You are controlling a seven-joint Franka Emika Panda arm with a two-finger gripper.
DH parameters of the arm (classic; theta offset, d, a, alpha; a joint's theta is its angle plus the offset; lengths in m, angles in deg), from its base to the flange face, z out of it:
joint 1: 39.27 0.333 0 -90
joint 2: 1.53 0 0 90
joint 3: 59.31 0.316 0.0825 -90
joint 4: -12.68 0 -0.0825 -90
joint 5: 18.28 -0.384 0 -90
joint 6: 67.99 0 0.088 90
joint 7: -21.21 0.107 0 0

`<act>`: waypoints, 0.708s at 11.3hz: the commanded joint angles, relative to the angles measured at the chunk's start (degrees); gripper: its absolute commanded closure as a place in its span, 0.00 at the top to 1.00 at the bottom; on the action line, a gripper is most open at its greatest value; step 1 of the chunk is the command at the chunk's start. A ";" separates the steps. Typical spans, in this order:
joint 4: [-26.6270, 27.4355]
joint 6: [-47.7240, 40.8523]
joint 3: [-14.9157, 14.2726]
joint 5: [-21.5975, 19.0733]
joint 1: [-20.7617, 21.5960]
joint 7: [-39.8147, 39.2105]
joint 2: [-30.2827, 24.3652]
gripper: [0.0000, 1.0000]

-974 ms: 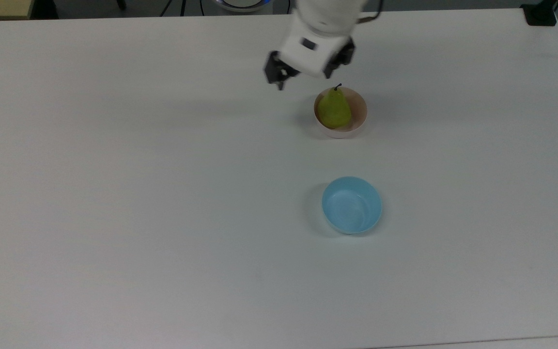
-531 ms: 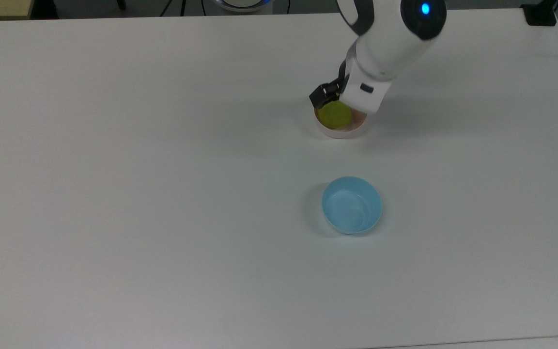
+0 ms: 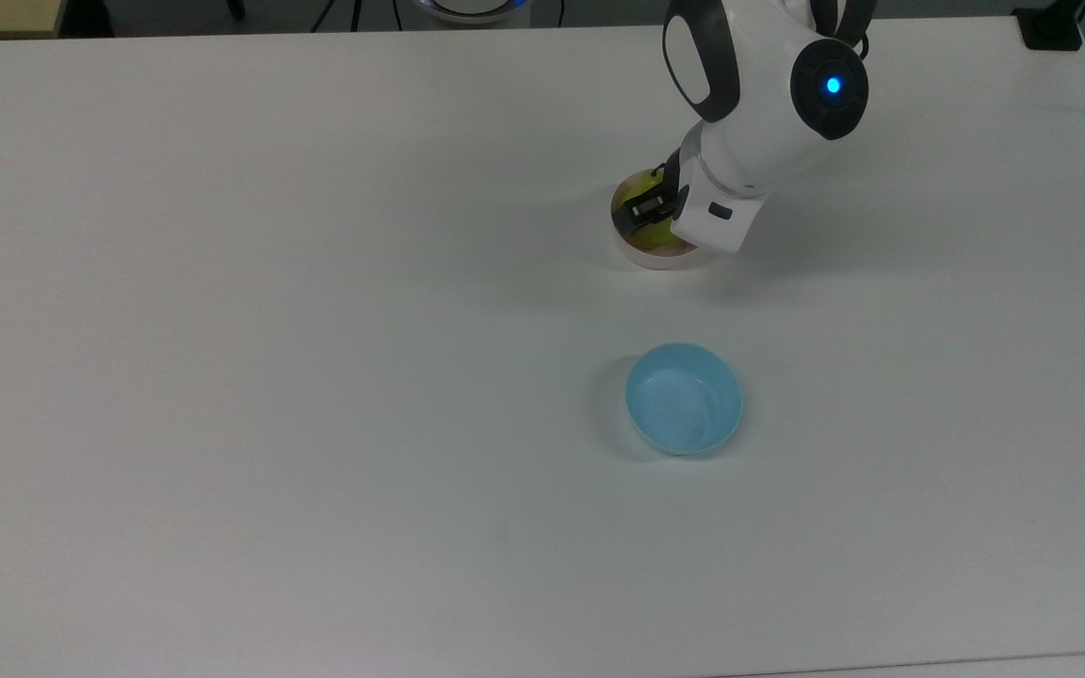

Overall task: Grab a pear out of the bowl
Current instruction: 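Lower the gripper onto the pear and close on it, then lift the pear up out of the pink bowl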

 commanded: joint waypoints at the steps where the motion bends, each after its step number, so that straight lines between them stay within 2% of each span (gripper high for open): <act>1: 1.11 -0.30 -0.46 0.49 0.64 0.26 -3.44 0.29; 3: 0.85 -3.45 -0.46 -0.12 -0.76 -0.97 -8.61 0.29; 4: 0.85 -4.95 -0.29 -0.82 -3.03 -1.93 -10.90 0.29; 7: -0.12 -7.86 1.38 -1.97 -14.17 -5.53 -12.95 0.29; 8: -0.12 -7.87 3.38 -1.71 -19.26 -6.68 -12.77 0.29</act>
